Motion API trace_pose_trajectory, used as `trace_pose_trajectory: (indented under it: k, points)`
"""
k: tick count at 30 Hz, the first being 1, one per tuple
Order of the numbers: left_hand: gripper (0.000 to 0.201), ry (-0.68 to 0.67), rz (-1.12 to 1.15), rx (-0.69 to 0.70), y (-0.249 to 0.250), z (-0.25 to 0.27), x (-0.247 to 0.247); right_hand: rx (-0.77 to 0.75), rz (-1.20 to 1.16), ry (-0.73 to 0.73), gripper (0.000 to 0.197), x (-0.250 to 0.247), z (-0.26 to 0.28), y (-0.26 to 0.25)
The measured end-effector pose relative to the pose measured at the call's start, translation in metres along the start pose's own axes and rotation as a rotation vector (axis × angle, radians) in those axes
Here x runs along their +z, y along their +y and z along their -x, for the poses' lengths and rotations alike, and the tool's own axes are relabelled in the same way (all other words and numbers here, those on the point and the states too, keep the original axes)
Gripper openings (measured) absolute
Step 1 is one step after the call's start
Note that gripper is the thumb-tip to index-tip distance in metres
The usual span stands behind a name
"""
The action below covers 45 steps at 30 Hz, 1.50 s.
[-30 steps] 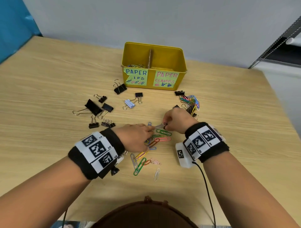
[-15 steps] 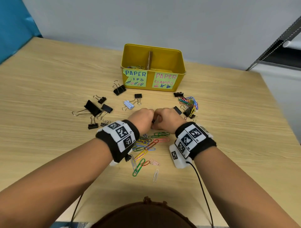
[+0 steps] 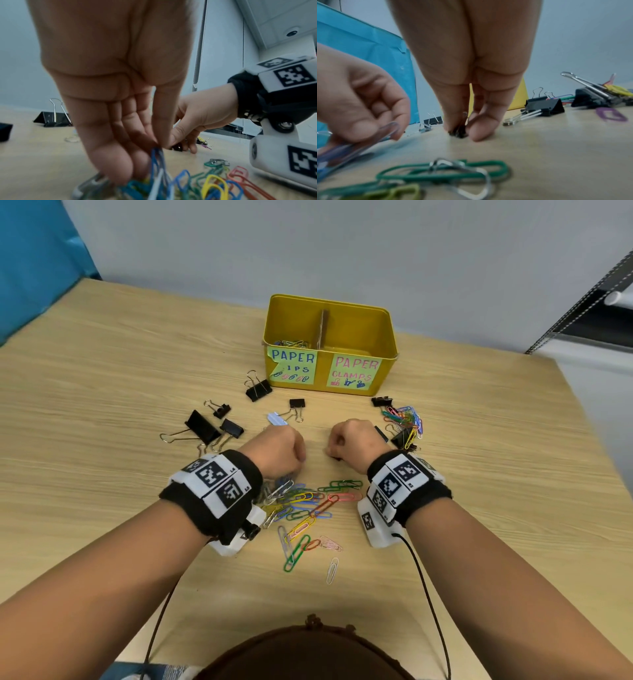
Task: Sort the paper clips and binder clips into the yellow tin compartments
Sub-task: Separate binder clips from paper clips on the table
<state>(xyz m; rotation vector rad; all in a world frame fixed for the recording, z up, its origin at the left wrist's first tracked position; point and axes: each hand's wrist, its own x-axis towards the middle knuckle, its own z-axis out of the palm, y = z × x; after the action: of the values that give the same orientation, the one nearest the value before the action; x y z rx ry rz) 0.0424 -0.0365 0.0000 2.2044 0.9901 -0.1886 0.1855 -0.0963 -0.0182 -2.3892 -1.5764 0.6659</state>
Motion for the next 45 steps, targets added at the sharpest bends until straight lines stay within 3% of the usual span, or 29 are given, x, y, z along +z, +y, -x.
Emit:
trace_pose_trajectory:
  k: [2, 6, 8, 10, 12, 16, 19, 20, 22, 24, 25, 30, 32, 35, 39, 40, 42, 45]
  points:
    - [0.024, -0.069, -0.019, 0.023, 0.001, 0.005, -0.001, 0.019, -0.090, 0.121, 0.017, -0.004, -0.002, 0.000]
    - [0.045, -0.004, -0.050, 0.051, 0.003, 0.010, -0.001, 0.120, -0.139, 0.383, 0.022, -0.023, 0.004, 0.011]
    - [0.051, -0.079, -0.135, 0.052, 0.005, 0.013, 0.001, 0.252, -0.004, 0.325, 0.023, -0.031, 0.006, 0.026]
    - [0.054, -0.202, -0.179, 0.068, 0.010, 0.017, 0.006, 0.346, 0.148, 0.126, 0.026, -0.032, 0.007, 0.033]
    - [0.053, -0.263, -0.177, 0.129, 0.019, 0.019, 0.013, 0.297, 0.136, 0.034, 0.029, -0.029, 0.007, 0.031]
    - [0.051, -0.161, -0.119, 0.178, 0.028, 0.012, 0.020, 0.212, -0.164, 0.228, 0.033, -0.031, 0.010, 0.032]
    - [0.048, -0.025, -0.127, 0.237, 0.029, 0.001, 0.016, 0.286, -0.109, 0.457, 0.036, -0.038, 0.017, 0.054]
    - [0.050, -0.006, -0.137, 0.268, 0.031, -0.004, 0.014, 0.321, -0.035, 0.438, 0.038, -0.041, 0.021, 0.060]
    - [0.056, -0.040, -0.245, 0.297, 0.039, -0.017, 0.012, 0.372, 0.076, 0.252, 0.044, -0.037, 0.022, 0.066]
    - [0.062, -0.110, -0.429, 0.243, 0.045, -0.031, 0.011, 0.311, 0.041, 0.055, 0.053, -0.031, 0.019, 0.067]
    - [0.063, -0.116, -0.489, 0.210, 0.047, -0.037, 0.010, 0.269, -0.001, 0.027, 0.057, -0.028, 0.017, 0.068]
    - [0.065, -0.031, -0.444, 0.221, 0.053, -0.054, 0.011, 0.306, -0.093, 0.326, 0.055, -0.036, 0.025, 0.084]
    - [0.066, -0.051, -0.358, 0.271, 0.059, -0.058, 0.020, 0.281, -0.050, 0.289, 0.050, -0.034, 0.028, 0.091]
    - [0.057, -0.022, -0.249, 0.302, 0.074, -0.064, 0.033, 0.128, -0.009, 0.088, 0.046, -0.023, 0.028, 0.092]
    - [0.023, 0.118, -0.212, 0.238, 0.084, -0.068, 0.029, 0.166, -0.135, 0.317, 0.043, -0.035, 0.018, 0.090]
    - [0.022, 0.136, -0.204, 0.202, 0.082, -0.068, 0.026, 0.195, -0.107, 0.286, 0.044, -0.040, 0.014, 0.091]
    - [0.021, 0.188, -0.213, 0.134, 0.074, -0.069, 0.018, 0.239, -0.046, 0.078, 0.053, -0.049, 0.007, 0.090]
    - [0.025, 0.351, -0.416, 0.092, 0.062, -0.068, 0.008, 0.189, 0.085, -0.216, 0.067, -0.046, 0.001, 0.081]
